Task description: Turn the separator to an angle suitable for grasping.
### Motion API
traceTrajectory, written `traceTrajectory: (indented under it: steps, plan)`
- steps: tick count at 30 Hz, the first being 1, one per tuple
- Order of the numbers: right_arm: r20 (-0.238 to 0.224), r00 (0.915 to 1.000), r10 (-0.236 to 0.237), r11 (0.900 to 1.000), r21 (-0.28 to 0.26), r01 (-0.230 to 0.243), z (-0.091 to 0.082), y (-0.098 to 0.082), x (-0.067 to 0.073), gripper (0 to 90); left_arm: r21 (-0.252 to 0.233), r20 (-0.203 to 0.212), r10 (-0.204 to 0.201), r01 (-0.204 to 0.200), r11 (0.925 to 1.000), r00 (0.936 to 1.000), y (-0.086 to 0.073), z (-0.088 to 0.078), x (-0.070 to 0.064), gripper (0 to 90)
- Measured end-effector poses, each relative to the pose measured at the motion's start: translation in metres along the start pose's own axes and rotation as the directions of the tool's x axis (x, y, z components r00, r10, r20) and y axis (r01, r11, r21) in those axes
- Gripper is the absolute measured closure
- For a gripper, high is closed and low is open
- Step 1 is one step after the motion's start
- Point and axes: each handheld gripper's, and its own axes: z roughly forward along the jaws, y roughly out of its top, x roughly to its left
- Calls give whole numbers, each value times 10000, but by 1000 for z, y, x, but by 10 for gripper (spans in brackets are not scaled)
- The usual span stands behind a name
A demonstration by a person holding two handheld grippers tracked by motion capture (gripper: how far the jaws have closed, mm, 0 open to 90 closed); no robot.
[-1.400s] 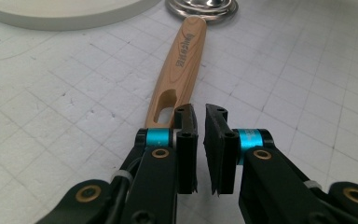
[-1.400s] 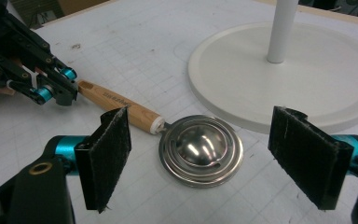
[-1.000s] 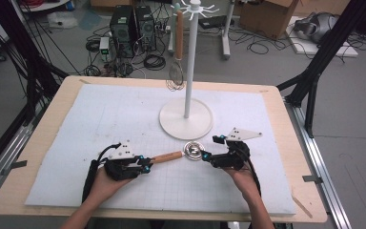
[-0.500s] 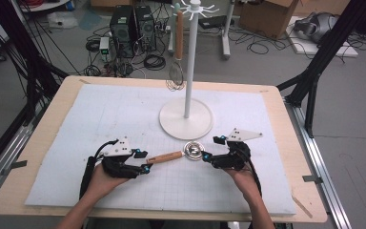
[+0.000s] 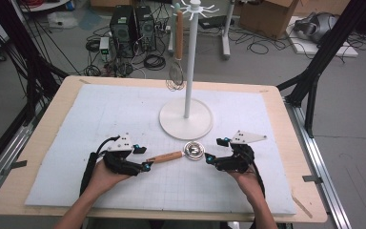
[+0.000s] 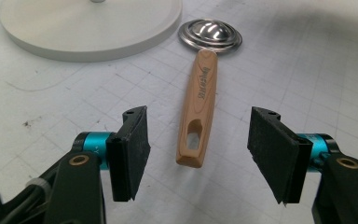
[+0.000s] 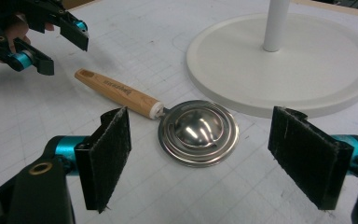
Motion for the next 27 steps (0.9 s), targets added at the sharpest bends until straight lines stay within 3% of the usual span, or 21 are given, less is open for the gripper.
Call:
traceTrajectory:
  steps: [5,13,19,22,27]
  plan:
    - [14,10000,-5,10000,-18,5,-2,0,1,204,-77,80,-84,85,9999,9999,4,-2,4,384]
    - [-23,10000,-64,10000,42,65,-1,0,1,204,590,-51,-1,4,9983,10000,0,7,5,378]
    - [-49,10000,-35,10000,79,35,-1,0,2,204,1084,281,144,-174,9940,9995,-2,20,3,389]
    - [-52,10000,-74,10000,52,74,0,0,2,204,1291,118,176,-190,9914,9998,-3,25,2,389]
    - [-79,9999,-109,9999,125,110,2,0,1,204,1343,157,137,-157,9908,9998,-4,33,2,427]
